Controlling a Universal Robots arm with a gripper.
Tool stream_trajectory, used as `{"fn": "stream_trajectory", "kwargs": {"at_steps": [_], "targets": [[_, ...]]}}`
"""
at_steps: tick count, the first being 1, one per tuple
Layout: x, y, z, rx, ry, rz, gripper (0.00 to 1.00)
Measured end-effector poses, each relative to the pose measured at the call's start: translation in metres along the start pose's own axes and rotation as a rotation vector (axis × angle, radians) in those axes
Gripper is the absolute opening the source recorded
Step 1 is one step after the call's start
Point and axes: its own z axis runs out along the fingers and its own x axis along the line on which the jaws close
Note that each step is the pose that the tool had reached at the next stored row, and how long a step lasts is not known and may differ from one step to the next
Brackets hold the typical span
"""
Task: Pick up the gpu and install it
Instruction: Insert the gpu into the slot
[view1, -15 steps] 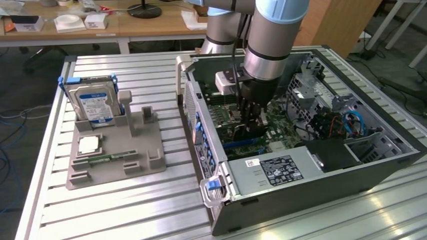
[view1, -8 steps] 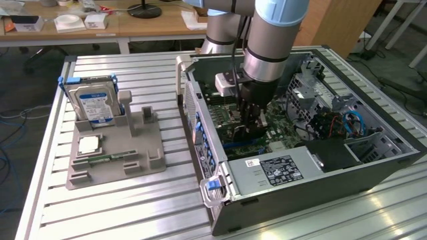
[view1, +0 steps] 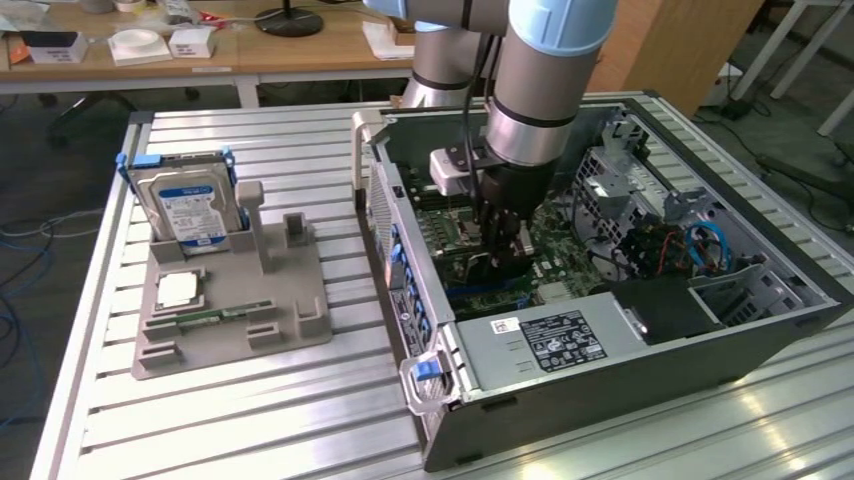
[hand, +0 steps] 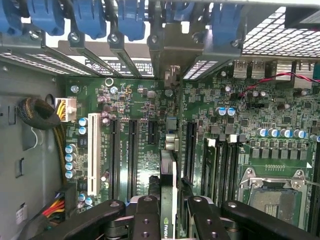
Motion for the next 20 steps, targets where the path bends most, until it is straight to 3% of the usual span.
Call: {"fn": "stream_trajectory", "kwargs": {"at_steps": [20], "targets": [[0.0000, 0.0001, -0.0054, 0.0000, 0.0011, 0.000, 0.26]]}}
